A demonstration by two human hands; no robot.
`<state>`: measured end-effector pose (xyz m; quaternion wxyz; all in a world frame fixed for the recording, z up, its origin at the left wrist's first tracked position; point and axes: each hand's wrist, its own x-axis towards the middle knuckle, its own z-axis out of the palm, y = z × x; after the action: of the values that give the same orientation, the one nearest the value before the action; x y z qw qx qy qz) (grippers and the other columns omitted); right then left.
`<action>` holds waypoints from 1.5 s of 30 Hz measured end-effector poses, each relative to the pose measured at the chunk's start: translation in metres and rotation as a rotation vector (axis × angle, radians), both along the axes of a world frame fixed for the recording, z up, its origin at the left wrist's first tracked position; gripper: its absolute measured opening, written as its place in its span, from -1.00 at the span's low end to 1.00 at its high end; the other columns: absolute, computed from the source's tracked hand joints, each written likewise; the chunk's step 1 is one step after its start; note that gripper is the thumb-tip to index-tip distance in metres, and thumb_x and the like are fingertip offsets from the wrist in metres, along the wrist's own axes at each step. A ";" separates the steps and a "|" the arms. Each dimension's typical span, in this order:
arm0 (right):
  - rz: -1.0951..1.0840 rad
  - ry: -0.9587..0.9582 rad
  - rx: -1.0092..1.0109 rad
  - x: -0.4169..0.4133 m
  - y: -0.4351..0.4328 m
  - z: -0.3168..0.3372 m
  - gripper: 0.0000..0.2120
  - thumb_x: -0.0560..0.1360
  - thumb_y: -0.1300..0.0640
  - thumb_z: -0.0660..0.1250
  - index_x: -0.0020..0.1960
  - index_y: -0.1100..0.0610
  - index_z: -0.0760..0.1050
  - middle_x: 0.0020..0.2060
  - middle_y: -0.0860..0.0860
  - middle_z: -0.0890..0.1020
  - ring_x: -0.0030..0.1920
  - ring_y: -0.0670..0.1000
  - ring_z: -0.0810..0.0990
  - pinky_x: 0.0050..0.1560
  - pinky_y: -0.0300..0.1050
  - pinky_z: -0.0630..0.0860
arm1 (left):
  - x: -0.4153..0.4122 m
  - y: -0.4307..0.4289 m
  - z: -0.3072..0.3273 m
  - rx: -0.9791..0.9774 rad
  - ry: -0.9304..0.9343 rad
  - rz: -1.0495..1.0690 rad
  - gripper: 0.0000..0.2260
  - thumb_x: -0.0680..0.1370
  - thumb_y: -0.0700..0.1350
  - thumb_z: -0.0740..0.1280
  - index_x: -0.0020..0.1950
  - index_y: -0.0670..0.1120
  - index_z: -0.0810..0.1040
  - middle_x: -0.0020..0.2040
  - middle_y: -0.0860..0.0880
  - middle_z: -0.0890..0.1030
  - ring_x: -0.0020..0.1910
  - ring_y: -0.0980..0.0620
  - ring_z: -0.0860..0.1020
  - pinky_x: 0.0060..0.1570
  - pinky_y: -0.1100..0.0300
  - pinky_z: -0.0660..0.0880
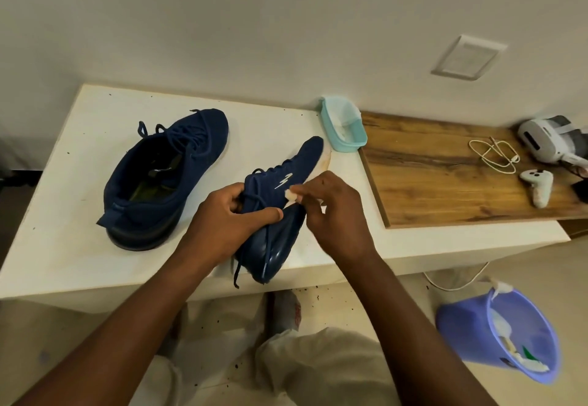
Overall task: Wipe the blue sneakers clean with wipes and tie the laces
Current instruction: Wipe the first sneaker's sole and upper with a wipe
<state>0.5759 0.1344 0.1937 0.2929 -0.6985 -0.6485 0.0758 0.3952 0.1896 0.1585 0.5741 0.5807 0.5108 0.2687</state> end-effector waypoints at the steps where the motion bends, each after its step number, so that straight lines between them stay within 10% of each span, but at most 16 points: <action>1: -0.043 0.021 0.046 0.003 0.006 0.000 -0.80 0.55 0.27 0.38 0.12 0.12 0.69 -0.03 0.06 0.66 -0.01 0.04 0.60 0.05 0.01 0.60 | 0.000 0.000 0.001 -0.015 -0.007 -0.012 -0.60 0.29 0.19 0.60 0.06 0.18 0.61 -0.10 0.16 0.71 -0.10 0.12 0.69 0.00 0.00 0.66; 6: -0.324 0.258 0.107 0.024 0.054 0.007 -0.84 0.59 0.15 0.38 0.14 0.08 0.68 0.02 -0.06 0.59 -0.02 -0.23 0.45 0.18 -0.06 0.57 | 0.001 0.000 0.004 -0.026 -0.037 -0.025 -0.50 0.21 0.24 0.56 0.10 0.16 0.62 -0.06 0.15 0.73 -0.08 0.10 0.70 0.04 -0.07 0.66; 16: -0.201 0.210 -0.010 0.009 -0.008 -0.009 -0.83 0.55 0.21 0.41 0.11 0.04 0.68 -0.04 -0.07 0.63 -0.06 -0.16 0.58 -0.01 -0.45 0.50 | 0.006 -0.004 0.000 0.106 0.059 -0.030 -0.50 0.37 0.18 0.58 0.24 0.13 0.54 0.06 0.17 0.67 -0.01 0.11 0.66 0.04 0.00 0.66; 25: -0.441 0.379 0.059 0.056 0.075 -0.009 -0.81 0.57 0.06 0.40 0.14 0.06 0.68 0.14 -0.06 0.64 0.29 -0.01 0.51 0.04 -0.38 0.50 | 0.011 -0.005 -0.005 0.142 0.089 -0.098 -0.38 0.32 0.33 0.53 0.31 0.15 0.50 0.17 0.16 0.65 0.09 0.06 0.65 0.11 -0.06 0.64; 35: -0.187 0.191 0.021 0.002 -0.030 -0.017 -0.85 0.58 0.20 0.38 0.08 0.05 0.68 -0.08 -0.08 0.62 -0.07 -0.18 0.58 -0.04 -0.43 0.48 | 0.008 0.000 -0.012 0.086 0.031 -0.085 -0.42 0.32 0.24 0.58 0.28 0.17 0.53 0.11 0.18 0.67 0.06 0.09 0.66 0.10 -0.04 0.64; 45: -0.370 0.226 -0.111 0.049 0.083 0.018 -0.85 0.60 0.16 0.34 0.09 0.12 0.67 -0.07 -0.11 0.59 -0.09 -0.17 0.53 -0.23 -0.52 0.31 | 0.010 0.000 -0.014 0.064 0.016 -0.114 -0.33 0.21 0.37 0.51 0.26 0.18 0.53 0.11 0.18 0.67 0.06 0.06 0.67 0.09 -0.04 0.65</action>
<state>0.6252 0.2169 0.2113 0.3337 -0.8078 -0.4671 0.1341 0.4048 0.1899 0.1440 0.5655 0.6289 0.4728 0.2471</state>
